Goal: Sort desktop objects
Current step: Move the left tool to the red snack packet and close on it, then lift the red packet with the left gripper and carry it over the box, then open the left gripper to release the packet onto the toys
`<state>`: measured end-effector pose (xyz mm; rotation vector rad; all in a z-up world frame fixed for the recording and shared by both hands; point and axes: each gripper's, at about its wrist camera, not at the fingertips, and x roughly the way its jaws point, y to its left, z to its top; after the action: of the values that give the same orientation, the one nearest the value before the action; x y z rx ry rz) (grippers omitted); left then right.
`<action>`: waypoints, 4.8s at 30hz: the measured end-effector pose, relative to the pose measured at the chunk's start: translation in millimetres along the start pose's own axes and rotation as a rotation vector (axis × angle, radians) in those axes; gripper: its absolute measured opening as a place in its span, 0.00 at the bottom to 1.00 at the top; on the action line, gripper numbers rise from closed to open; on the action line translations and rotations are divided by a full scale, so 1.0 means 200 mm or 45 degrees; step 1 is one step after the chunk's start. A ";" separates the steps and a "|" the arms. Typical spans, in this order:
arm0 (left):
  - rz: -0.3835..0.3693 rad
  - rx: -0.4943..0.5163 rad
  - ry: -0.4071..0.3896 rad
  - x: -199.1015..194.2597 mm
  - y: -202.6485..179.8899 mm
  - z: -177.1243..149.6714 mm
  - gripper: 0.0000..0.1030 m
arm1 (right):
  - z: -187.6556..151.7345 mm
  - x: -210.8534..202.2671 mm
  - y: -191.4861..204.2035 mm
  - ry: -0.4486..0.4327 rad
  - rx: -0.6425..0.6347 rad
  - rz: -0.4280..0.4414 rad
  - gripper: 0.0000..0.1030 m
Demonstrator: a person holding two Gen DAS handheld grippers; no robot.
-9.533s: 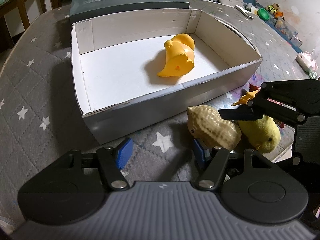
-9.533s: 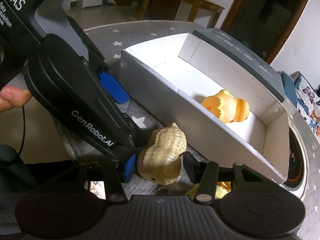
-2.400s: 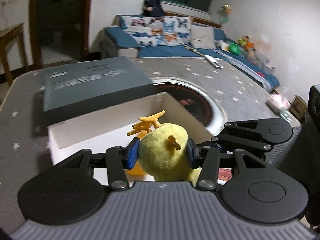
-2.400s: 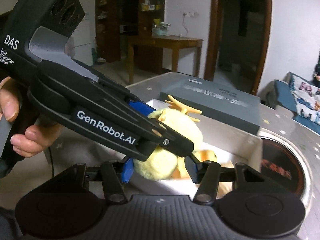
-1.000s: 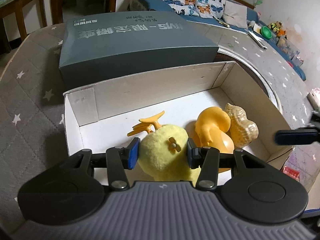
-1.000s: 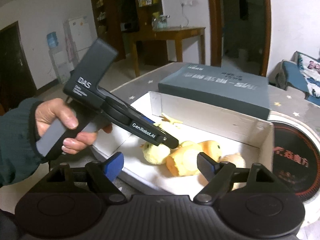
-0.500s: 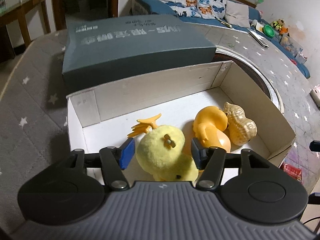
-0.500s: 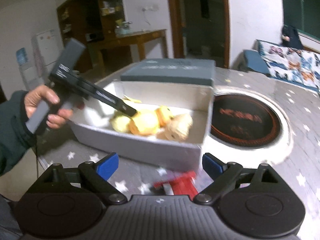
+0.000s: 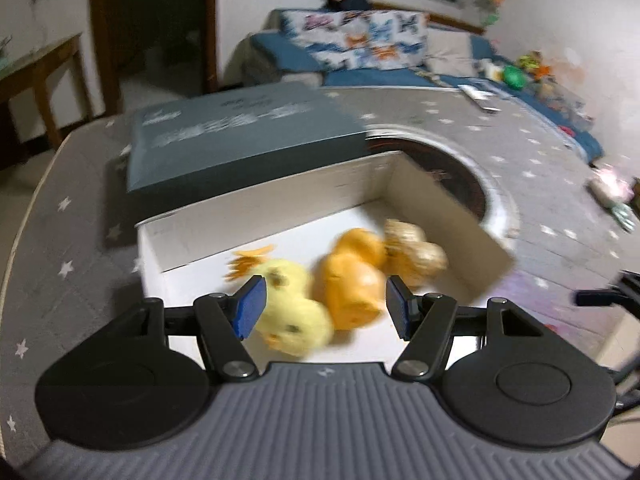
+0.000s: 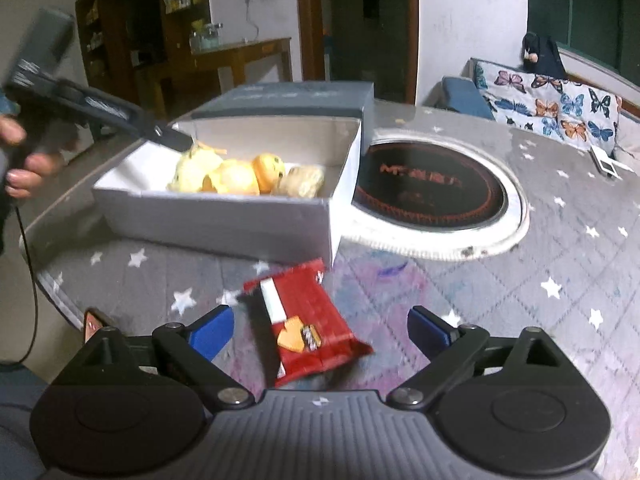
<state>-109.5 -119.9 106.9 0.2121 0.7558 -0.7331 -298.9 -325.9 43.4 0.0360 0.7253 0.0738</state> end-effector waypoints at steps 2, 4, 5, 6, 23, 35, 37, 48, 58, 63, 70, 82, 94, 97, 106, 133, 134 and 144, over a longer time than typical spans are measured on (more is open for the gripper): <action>-0.066 0.047 -0.011 -0.04 -0.08 -0.02 0.63 | -0.02 0.02 0.01 0.020 -0.001 0.004 0.88; -0.148 0.100 0.001 -0.07 -0.17 -0.05 0.63 | -0.04 0.04 0.02 0.039 -0.001 0.001 0.84; -0.188 0.129 0.013 -0.07 -0.22 -0.06 0.63 | -0.05 0.05 0.02 0.046 -0.001 0.001 0.83; -0.228 0.157 0.026 -0.07 -0.27 -0.08 0.63 | -0.06 0.05 0.03 0.052 -0.001 0.000 0.82; -0.399 0.234 0.217 0.32 -0.53 -0.14 0.63 | -0.09 0.08 -0.01 0.053 0.073 -0.018 0.61; -0.439 0.222 0.281 0.41 -0.59 -0.17 0.63 | -0.10 0.08 0.00 0.052 0.058 -0.046 0.59; -0.452 0.213 0.286 0.42 -0.59 -0.17 0.62 | -0.10 0.07 0.00 0.051 0.057 -0.050 0.58; -0.472 0.198 0.274 0.41 -0.62 -0.18 0.59 | -0.10 0.08 0.01 0.038 0.070 -0.063 0.57; -0.476 0.171 0.230 0.33 -0.59 -0.17 0.59 | -0.07 0.05 0.05 0.012 0.051 -0.046 0.54; -0.484 0.128 0.171 0.21 -0.56 -0.14 0.59 | -0.01 -0.03 0.11 -0.032 -0.011 -0.048 0.54; -0.420 0.108 -0.002 0.00 -0.45 -0.01 0.59 | 0.23 -0.08 0.20 -0.158 -0.165 -0.041 0.54; -0.221 -0.014 -0.006 0.18 -0.09 0.19 0.59 | 0.59 0.38 0.28 -0.133 -0.201 0.068 0.54; -0.196 -0.071 0.079 0.37 0.03 0.16 0.59 | 0.58 0.57 0.23 -0.008 -0.127 0.127 0.57; -0.186 -0.066 0.078 0.36 0.03 0.16 0.59 | 0.58 0.56 0.22 -0.011 -0.125 0.115 0.60; -0.133 -0.064 0.066 0.32 0.02 0.14 0.63 | 0.57 0.52 0.23 -0.023 -0.142 0.092 0.69; 0.115 -0.047 -0.089 -0.05 -0.07 0.02 0.99 | 0.50 0.29 0.29 -0.145 -0.121 0.023 0.97; 0.122 -0.045 -0.096 -0.06 -0.07 0.01 0.99 | 0.49 0.29 0.28 -0.147 -0.109 0.025 0.98; 0.140 -0.064 -0.154 -0.16 -0.07 -0.02 1.00 | 0.46 0.23 0.27 -0.185 -0.034 0.026 1.00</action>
<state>-135.7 -111.5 127.0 0.1605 0.6415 -0.6164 -207.1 -269.2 85.5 0.0229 0.5787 0.0995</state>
